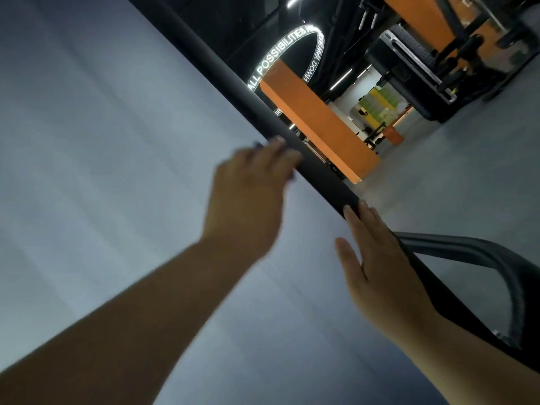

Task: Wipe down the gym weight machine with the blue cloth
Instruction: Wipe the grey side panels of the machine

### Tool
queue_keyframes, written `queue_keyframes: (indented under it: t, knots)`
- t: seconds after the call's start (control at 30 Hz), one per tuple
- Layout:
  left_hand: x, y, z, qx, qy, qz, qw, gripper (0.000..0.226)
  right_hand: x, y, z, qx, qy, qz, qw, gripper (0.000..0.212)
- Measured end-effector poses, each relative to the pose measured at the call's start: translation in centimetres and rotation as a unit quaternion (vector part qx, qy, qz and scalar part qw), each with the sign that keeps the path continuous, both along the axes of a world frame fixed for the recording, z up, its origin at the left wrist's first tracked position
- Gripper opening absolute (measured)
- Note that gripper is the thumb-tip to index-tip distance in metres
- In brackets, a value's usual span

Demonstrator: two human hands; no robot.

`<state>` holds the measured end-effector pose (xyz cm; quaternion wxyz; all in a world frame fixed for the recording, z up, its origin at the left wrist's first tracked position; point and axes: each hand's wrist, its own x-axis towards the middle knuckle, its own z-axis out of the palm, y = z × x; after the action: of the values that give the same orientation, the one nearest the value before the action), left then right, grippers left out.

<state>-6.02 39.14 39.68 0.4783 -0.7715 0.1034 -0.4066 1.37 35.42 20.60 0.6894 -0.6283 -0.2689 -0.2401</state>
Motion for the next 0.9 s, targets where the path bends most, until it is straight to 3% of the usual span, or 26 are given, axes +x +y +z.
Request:
queue_keyframes:
  t: [0.07,0.13,0.33,0.37,0.53,0.6,0.73,0.77,0.9]
  knots:
    - [-0.4,-0.6,-4.1,-0.003,0.132,-0.026,0.991,0.042,-0.1,0.5,-0.4,0.017,-0.008,-0.016,1.000,0.068]
    - [-1.1,-1.4,-5.4,0.000,0.184,0.003,0.983,0.048,-0.3,0.7,-0.8,0.036,0.002,-0.027,0.999,0.063]
    - [-1.1,-1.7,1.7,-0.036,-0.019,0.070,0.997,0.053,-1.0,0.3,-0.3,0.025,0.039,-0.007,0.999,0.064]
    - [-1.6,-1.6,0.9,-0.025,-0.005,0.067,0.997,0.051,-1.0,0.2,-0.3,0.019,0.035,-0.009,0.999,0.064]
    - [-5.5,0.0,-6.0,0.056,0.232,0.015,0.971,0.047,-1.4,0.0,-0.6,0.023,0.028,-0.008,0.999,0.062]
    - [-6.1,0.4,-4.7,0.042,0.203,-0.005,0.978,0.045,-1.7,0.2,-0.7,0.035,0.024,-0.008,0.999,0.061]
    - [-7.3,1.5,-1.4,-0.029,0.032,-0.007,0.999,0.053,-2.2,0.1,-0.4,0.018,-0.002,-0.010,1.000,0.063]
    - [-8.0,1.8,-2.3,-0.028,0.037,-0.016,0.999,0.051,-2.4,0.1,-0.3,0.009,-0.017,-0.017,1.000,0.062]
    - [-11.1,2.6,-7.1,0.039,0.194,-0.008,0.980,0.049,-3.4,0.2,0.7,0.009,-0.068,-0.026,0.997,0.052]
